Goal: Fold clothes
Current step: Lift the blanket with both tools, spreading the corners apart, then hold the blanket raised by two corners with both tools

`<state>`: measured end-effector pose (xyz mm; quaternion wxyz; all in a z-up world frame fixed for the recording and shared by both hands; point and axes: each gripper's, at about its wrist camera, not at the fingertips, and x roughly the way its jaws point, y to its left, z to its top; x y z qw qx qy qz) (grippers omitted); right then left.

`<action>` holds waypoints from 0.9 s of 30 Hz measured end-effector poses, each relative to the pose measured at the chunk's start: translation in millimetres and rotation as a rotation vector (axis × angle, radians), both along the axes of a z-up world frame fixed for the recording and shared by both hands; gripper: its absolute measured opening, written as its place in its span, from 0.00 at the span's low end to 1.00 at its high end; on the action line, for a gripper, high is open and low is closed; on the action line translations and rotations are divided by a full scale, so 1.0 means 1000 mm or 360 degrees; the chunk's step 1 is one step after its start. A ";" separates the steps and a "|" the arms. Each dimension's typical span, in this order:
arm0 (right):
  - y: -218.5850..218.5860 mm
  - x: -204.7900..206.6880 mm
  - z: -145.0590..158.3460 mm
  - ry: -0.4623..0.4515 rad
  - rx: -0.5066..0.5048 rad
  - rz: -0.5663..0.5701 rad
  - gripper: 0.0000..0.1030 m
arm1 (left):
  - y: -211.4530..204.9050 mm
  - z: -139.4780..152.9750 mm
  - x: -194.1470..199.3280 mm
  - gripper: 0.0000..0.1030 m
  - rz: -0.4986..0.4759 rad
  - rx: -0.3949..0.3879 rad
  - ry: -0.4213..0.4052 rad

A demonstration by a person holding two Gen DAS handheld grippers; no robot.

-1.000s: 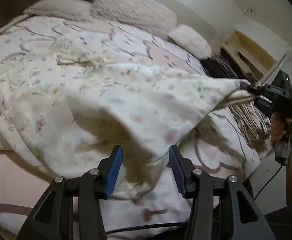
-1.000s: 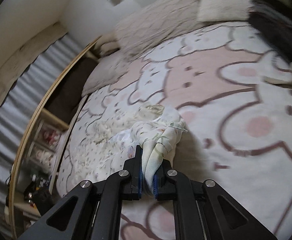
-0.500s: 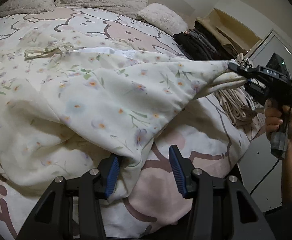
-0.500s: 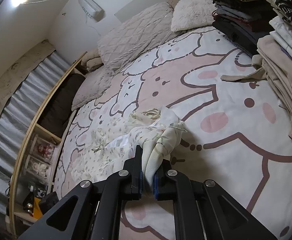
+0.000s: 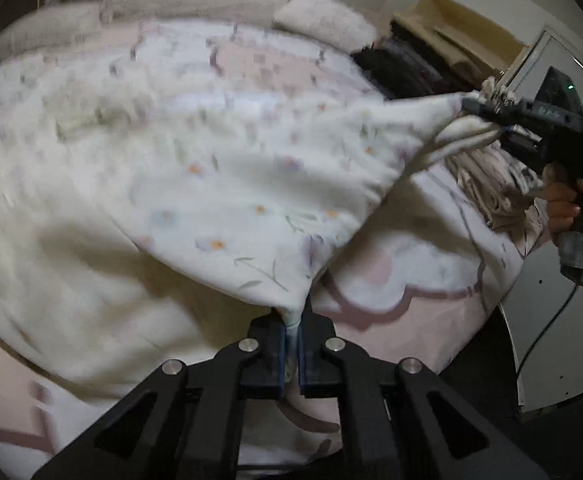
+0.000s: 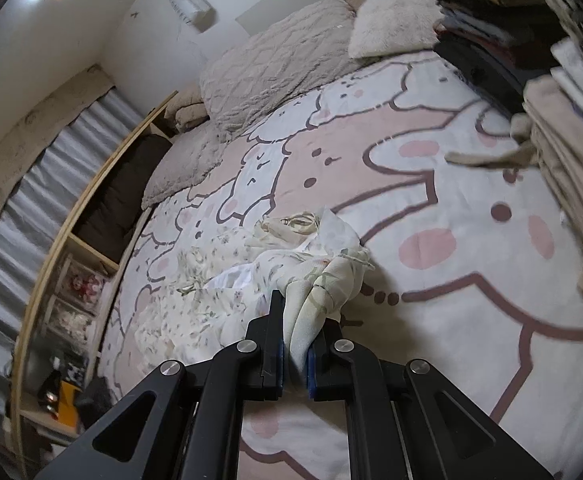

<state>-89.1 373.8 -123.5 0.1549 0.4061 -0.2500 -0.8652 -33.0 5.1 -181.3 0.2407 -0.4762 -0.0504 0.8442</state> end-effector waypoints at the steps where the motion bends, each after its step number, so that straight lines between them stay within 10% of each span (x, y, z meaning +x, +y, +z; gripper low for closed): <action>1: -0.003 -0.001 0.009 0.0031 0.0047 0.0024 0.08 | -0.006 0.016 -0.003 0.05 0.0012 -0.0001 0.0055; 11: -0.049 -0.008 0.128 0.0516 0.0334 0.0306 0.08 | -0.077 0.237 -0.032 0.05 0.0229 -0.0091 0.0829; 20: -0.062 0.032 0.295 0.1080 0.0491 0.0320 0.08 | -0.077 0.398 0.006 0.05 0.0287 -0.0246 0.1464; 27: -0.066 0.073 0.363 0.1225 0.0633 0.0337 0.08 | -0.082 0.429 0.026 0.05 0.0250 -0.0236 0.1585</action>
